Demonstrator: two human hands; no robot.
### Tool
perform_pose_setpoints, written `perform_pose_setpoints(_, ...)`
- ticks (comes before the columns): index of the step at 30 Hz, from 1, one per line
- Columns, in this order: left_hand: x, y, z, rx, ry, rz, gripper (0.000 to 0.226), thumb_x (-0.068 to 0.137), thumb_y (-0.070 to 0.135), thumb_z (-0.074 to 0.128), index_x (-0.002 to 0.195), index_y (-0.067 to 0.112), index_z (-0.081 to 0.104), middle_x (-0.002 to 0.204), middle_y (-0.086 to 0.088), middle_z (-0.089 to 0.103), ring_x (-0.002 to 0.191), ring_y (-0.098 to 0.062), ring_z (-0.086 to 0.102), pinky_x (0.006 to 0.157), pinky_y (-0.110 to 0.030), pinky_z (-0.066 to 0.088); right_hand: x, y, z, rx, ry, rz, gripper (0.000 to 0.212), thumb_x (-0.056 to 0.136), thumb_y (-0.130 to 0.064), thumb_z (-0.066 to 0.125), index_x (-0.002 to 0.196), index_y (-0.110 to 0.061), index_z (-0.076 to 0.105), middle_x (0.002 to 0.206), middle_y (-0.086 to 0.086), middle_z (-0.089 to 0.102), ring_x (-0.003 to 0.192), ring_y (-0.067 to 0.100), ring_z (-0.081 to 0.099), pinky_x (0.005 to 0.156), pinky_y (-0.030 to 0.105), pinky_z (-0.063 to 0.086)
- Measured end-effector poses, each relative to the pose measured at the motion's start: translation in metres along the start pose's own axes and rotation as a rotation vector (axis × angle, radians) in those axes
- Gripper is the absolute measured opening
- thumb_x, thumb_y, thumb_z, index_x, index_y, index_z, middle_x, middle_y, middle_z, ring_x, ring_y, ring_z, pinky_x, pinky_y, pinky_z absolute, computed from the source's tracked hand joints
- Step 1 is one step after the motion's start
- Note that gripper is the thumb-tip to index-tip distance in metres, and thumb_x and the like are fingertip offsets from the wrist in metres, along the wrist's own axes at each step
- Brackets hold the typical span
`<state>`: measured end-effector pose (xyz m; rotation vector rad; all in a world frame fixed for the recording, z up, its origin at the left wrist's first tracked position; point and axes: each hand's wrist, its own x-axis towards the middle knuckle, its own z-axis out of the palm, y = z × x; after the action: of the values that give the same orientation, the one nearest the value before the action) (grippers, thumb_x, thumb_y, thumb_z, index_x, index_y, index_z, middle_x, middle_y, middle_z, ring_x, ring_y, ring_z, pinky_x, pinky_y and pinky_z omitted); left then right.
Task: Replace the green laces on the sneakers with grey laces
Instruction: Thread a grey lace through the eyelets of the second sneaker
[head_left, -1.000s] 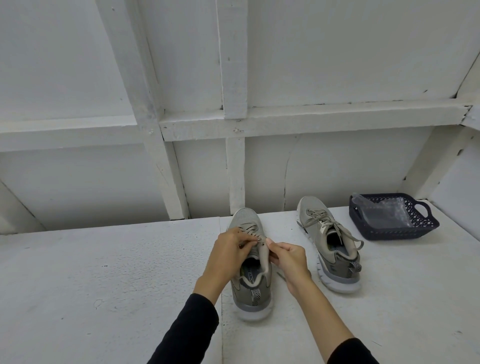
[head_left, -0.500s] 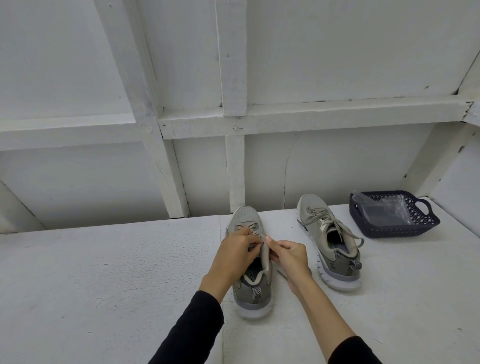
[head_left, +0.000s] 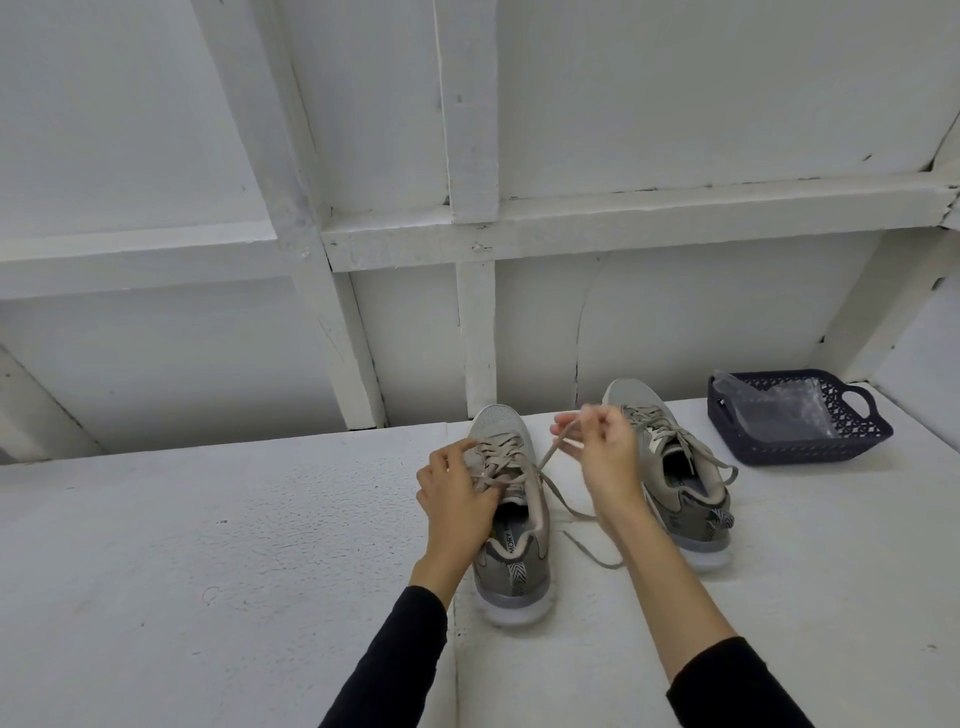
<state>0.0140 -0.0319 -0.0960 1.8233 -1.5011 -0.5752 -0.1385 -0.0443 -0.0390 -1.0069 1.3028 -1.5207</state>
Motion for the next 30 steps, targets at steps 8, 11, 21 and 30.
perform_pose_setpoints(8,-0.006,-0.001,0.005,-0.150,0.029,-0.186,0.043,0.083,0.034,0.064,0.123,0.025,0.052,0.127,0.002,0.050,0.114,-0.021,0.049,0.098,-0.046,0.044,0.001,-0.003,-0.019,-0.886,-0.341,-0.160,0.019,0.100,-0.035,0.046,0.097,-0.019,0.056,0.065,-0.005,0.050,0.056,0.010,0.045,0.057,0.031,0.038)
perform_pose_setpoints(11,-0.008,0.002,0.004,-0.201,0.036,-0.198,0.033,0.082,0.029,0.063,0.115,0.027,0.058,0.115,0.006,0.057,0.100,-0.016,0.057,0.086,-0.042,0.052,-0.011,0.018,-0.028,-0.975,-0.467,-0.077,0.024,0.096,-0.031,0.054,0.077,-0.019,0.061,0.068,0.000,0.055,0.069,0.019,0.055,0.063,0.029,0.040)
perform_pose_setpoints(21,-0.011,0.007,0.005,-0.280,0.079,-0.220,0.011,0.085,0.033,0.067,0.096,0.035,0.065,0.096,0.014,0.066,0.086,-0.007,0.063,0.074,-0.037,0.055,-0.025,-0.001,-0.032,0.185,-0.170,0.255,0.032,0.104,-0.015,0.036,0.075,-0.008,0.046,0.074,0.010,0.064,0.073,0.022,0.059,0.073,0.035,0.051)
perform_pose_setpoints(30,-0.009,0.007,0.006,-0.255,0.120,-0.242,0.009,0.086,0.036,0.066,0.095,0.033,0.067,0.090,0.016,0.068,0.084,-0.007,0.064,0.073,-0.032,0.051,-0.040,0.061,-0.040,-0.637,-0.086,0.362,0.014,0.091,-0.019,0.060,0.100,-0.010,0.057,0.081,0.004,0.061,0.050,0.014,0.053,0.046,0.021,0.038)
